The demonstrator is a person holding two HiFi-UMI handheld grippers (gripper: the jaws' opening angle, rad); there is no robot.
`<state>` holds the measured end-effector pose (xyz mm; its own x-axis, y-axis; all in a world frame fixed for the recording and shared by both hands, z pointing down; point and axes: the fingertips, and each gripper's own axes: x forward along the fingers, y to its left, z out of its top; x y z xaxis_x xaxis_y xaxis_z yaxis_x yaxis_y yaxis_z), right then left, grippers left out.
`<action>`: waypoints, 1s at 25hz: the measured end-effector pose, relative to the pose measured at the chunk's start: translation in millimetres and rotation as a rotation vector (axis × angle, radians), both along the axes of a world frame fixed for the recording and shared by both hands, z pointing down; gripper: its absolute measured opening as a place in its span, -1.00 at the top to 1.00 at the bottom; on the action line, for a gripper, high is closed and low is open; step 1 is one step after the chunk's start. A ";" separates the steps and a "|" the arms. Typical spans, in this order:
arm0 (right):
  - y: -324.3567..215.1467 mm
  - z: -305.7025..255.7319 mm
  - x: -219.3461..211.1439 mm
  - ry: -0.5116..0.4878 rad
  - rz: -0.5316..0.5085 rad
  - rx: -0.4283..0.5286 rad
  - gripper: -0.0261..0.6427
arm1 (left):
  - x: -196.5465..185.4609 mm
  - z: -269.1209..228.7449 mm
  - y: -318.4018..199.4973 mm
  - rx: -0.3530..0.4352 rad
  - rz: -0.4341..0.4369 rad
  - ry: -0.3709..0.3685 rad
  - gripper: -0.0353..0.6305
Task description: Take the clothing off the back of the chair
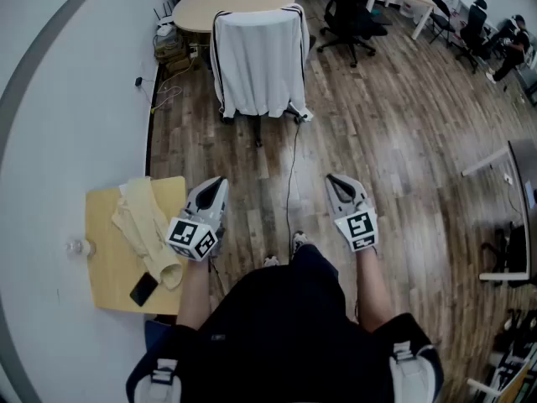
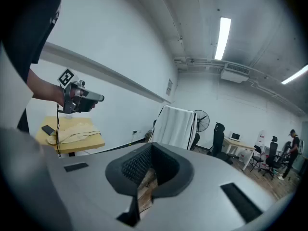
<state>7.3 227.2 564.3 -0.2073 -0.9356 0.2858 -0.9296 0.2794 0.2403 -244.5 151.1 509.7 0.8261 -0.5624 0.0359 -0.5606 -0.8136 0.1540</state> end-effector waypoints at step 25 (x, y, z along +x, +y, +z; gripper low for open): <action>-5.4 -6.1 7.2 -0.074 0.031 0.018 0.94 | -3.9 21.9 1.8 -0.003 0.004 -0.045 0.89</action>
<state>14.5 221.8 558.3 -0.1978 -0.9468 0.2540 -0.9533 0.2461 0.1750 -248.4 152.9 531.6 0.8260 -0.5586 0.0750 -0.5635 -0.8156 0.1312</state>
